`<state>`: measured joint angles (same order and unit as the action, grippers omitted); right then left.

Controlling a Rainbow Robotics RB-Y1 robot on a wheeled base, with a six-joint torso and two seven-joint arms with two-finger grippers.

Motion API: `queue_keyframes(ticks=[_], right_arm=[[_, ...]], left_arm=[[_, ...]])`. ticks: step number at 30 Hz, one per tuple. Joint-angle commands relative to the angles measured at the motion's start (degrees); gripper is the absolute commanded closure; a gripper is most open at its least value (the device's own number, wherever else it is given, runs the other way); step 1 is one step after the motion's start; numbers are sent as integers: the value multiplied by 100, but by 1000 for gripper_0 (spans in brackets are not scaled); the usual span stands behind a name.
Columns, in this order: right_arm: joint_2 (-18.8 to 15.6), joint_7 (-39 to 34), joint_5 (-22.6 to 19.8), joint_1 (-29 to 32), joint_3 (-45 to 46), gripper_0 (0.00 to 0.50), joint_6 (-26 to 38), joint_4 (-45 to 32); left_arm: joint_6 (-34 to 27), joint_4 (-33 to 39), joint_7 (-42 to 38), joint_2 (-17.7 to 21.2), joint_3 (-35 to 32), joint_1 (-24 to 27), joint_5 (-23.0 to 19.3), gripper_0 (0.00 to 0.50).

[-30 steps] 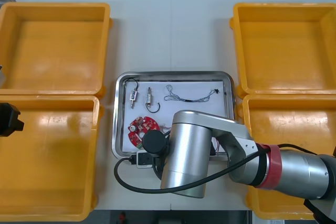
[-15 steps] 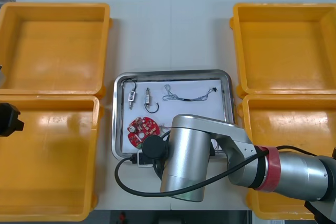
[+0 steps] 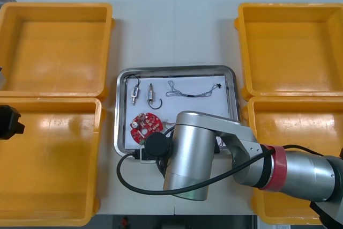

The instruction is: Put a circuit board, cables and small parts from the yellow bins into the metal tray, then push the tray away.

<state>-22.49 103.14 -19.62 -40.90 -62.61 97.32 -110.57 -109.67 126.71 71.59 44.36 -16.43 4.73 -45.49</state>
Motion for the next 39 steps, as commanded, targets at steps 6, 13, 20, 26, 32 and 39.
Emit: queue_keyframes(ticks=[6,13,20,26,32,39], right_arm=[[-45,-136,-121,-594,162,500,-37,-52],[-160,-128,-227,-902,162,500,-46,-61],[-353,-136,-227,-1165,171,500,-37,-43],[-327,-84,-297,-1385,171,500,-152,291],[-168,-40,-614,-1816,188,500,-345,827],[-107,4,-1000,-2167,320,500,-477,1249]], left_arm=[[-33,170,259,240,-141,-96,14,0],[-33,170,259,240,-141,-96,14,0],[-33,170,259,240,-141,-96,14,0],[-33,170,259,240,-141,-96,14,0],[-33,170,259,240,-141,-96,14,0],[-33,170,259,240,-141,-96,14,0]])
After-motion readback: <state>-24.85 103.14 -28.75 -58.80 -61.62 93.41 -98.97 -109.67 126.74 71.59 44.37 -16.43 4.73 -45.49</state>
